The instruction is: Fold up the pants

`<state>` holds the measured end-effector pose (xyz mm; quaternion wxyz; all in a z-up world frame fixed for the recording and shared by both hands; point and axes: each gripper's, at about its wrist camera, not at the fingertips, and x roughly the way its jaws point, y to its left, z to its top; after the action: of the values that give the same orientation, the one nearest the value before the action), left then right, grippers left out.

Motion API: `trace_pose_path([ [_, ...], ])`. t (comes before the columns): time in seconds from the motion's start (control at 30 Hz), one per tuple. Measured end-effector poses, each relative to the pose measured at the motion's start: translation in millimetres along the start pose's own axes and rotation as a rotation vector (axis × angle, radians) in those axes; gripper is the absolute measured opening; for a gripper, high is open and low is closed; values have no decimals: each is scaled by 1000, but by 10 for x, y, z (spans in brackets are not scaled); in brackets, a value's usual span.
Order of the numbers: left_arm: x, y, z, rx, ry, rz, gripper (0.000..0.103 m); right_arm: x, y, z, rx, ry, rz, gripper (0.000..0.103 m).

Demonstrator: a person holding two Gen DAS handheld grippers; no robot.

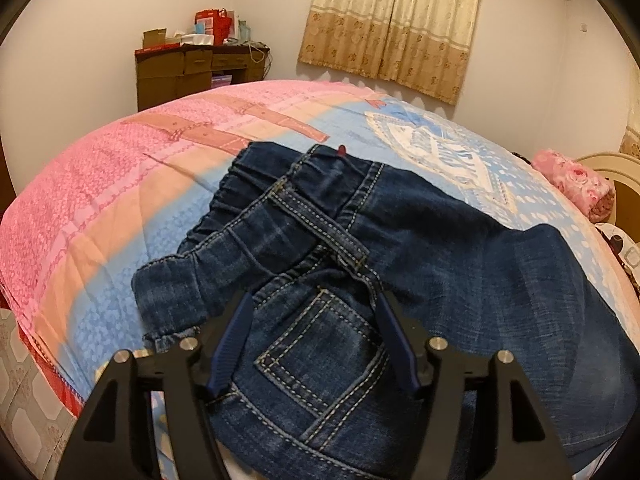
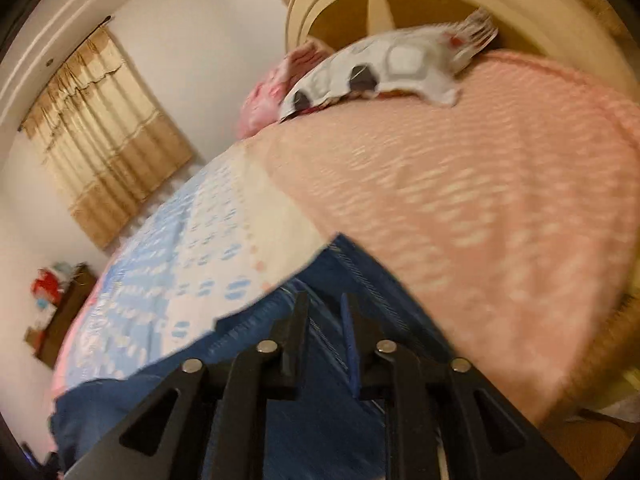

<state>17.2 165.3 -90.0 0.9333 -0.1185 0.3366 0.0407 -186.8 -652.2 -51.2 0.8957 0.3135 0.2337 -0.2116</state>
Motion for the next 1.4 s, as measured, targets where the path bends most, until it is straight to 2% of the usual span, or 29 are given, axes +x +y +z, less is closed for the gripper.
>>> trace_pose_path([
  [0.03, 0, -6, 1, -1, 1, 1, 66, 26, 5, 14, 3, 17, 6, 48],
  [0.13, 0, -13, -3, 1, 1, 8, 66, 311, 91, 53, -41, 88, -25, 51],
  [0.2, 3, -25, -1, 1, 3, 14, 66, 355, 118, 22, -46, 122, -21, 51],
  [0.23, 6, -33, 3, 0, 5, 17, 67, 338, 100, 15, -77, 122, -30, 49],
  [0.27, 8, -39, 6, -1, 7, 17, 68, 344, 147, 4, -123, 125, -42, 42],
  [0.3, 9, -45, 10, -2, 8, 18, 68, 325, 181, -23, -155, 133, -48, 22],
  [0.4, 10, -50, 14, -2, 8, 19, 68, 314, 327, -103, -306, 172, -72, 15],
  [0.5, 19, -68, 19, -2, 7, 26, 68, 175, 379, -130, -367, 120, -129, 14],
  [0.57, 21, -74, 19, -6, 8, 31, 68, -33, 407, -64, -372, -11, -158, 13],
  [0.67, 17, -85, 8, -9, 12, 36, 68, -193, 425, 35, -364, -144, -181, 13],
  [0.77, 3, -104, -13, -1, 13, 35, 68, -57, 479, 35, -427, -184, -293, 13],
  [0.87, -2, -98, -26, 4, 11, 34, 69, 357, 217, -9, -332, -48, -271, 15],
  [0.9, -2, -91, -25, 3, 11, 31, 69, 416, 150, -45, -314, -58, -255, 19],
  [0.93, -3, -87, -25, 3, 11, 30, 69, 364, 110, -69, -307, -108, -230, 27],
  [0.97, -3, -85, -24, 2, 11, 29, 69, 338, 79, -92, -291, -107, -233, 30],
  [1.0, -3, -88, -26, 3, 11, 29, 70, 301, 36, -97, -268, -109, -229, 43],
  [1.03, -5, -93, -27, 7, 11, 28, 70, 247, -45, -64, -235, -107, -259, 47],
  [1.1, -18, -93, -32, 13, 10, 25, 70, 1, -135, -27, -185, -179, -326, 47],
  [1.17, -38, -95, -39, 12, 9, 19, 70, -322, -182, -37, -138, -229, -278, 49],
  [1.2, -49, -88, -44, 10, 7, 14, 70, -480, -181, -76, -113, -213, -209, 49],
  [1.23, -57, -83, -51, 8, 5, 9, 70, -606, -152, -144, -99, -202, -177, 49],
  [1.3, -69, -74, -68, 8, -1, 3, 70, -851, -104, -388, -74, -224, -172, 49],
  [1.4, -72, -88, -78, 20, -4, 1, 71, -940, -116, -737, -20, -191, -155, 49],
])
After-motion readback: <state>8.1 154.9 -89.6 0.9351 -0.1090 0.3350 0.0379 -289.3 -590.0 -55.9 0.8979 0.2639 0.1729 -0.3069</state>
